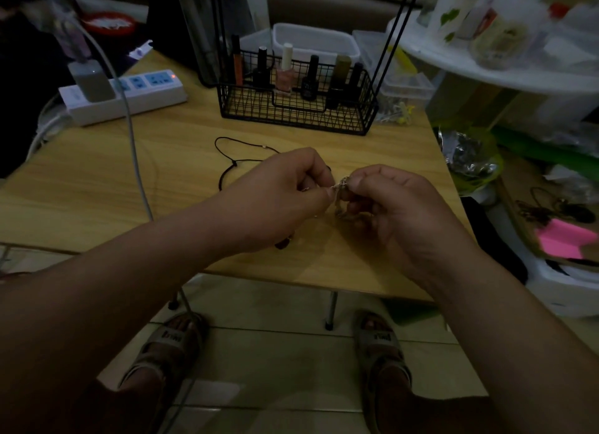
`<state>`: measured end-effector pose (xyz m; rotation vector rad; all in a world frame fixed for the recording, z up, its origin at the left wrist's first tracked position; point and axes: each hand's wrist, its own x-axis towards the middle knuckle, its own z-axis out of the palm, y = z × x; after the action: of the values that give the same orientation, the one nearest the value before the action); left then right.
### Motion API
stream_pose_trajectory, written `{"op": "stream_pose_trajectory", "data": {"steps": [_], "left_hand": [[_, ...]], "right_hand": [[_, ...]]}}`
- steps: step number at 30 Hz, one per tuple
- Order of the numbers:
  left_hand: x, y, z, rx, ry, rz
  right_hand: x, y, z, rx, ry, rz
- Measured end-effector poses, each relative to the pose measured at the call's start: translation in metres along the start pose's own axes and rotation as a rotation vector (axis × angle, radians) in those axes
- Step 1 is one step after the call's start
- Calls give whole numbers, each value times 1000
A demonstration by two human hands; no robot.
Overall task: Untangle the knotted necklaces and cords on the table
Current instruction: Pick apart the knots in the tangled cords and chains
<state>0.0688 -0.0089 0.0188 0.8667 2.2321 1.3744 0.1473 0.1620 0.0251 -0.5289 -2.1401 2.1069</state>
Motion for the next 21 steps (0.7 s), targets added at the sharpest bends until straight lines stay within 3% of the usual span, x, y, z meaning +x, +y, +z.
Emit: {"op": "stream_pose_trajectory", "data": {"steps": [13,16,21], "left_hand": [[0,-4,-4,90,42,68],[0,-3,-5,5,9,20],[-1,-1,-7,-28,-59,-63]], "right_hand": [[-1,-1,-3,-423,-65,-81],[-2,0,0,-552,-114,-113],[0,3,0,-393,-73,-85]]}}
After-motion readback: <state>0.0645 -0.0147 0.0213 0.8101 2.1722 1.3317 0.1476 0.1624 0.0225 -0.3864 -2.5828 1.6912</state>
